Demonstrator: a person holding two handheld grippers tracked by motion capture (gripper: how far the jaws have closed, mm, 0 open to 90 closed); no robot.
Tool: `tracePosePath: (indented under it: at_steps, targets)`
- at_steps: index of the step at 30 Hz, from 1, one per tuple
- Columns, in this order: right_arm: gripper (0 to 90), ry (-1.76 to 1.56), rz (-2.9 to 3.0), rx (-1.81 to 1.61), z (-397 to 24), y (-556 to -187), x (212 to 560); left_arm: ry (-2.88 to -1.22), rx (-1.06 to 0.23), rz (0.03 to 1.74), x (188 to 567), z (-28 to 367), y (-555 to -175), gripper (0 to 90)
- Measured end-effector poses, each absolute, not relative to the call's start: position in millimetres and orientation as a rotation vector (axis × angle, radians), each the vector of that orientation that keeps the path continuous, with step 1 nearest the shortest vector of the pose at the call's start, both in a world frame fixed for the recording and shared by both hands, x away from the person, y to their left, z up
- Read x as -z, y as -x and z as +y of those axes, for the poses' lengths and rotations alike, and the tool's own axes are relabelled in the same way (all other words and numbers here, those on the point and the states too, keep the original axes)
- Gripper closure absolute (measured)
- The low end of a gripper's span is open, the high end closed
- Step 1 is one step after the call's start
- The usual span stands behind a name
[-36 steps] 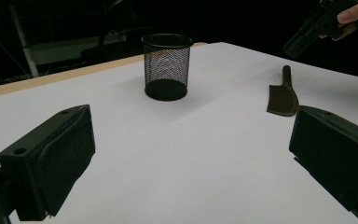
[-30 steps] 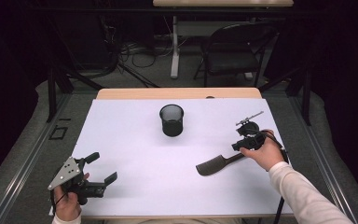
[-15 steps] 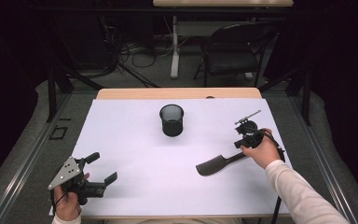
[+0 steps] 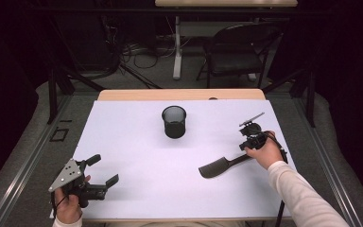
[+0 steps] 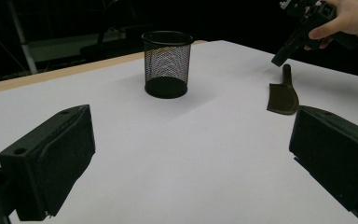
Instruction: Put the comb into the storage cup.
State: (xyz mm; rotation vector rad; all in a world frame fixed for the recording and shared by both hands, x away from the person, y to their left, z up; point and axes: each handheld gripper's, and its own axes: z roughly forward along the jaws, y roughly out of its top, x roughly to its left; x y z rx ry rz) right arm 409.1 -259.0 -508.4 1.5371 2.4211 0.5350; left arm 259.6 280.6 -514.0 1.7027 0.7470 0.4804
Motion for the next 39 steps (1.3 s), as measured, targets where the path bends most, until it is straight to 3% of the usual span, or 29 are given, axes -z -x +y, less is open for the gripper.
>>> tracePosePath:
  at_steps: [37,39]
  targets:
    - [90.0,-1.619,2.414,-0.507,-277.7,-406.8,528.2,-1.705,-0.483,0.751,514.4,280.6,-259.8,0.4]
    - [90.0,-1.623,2.458,-0.361,-278.5,-405.6,521.6,-1.704,-0.481,0.750,514.5,280.7,-259.9,0.4]
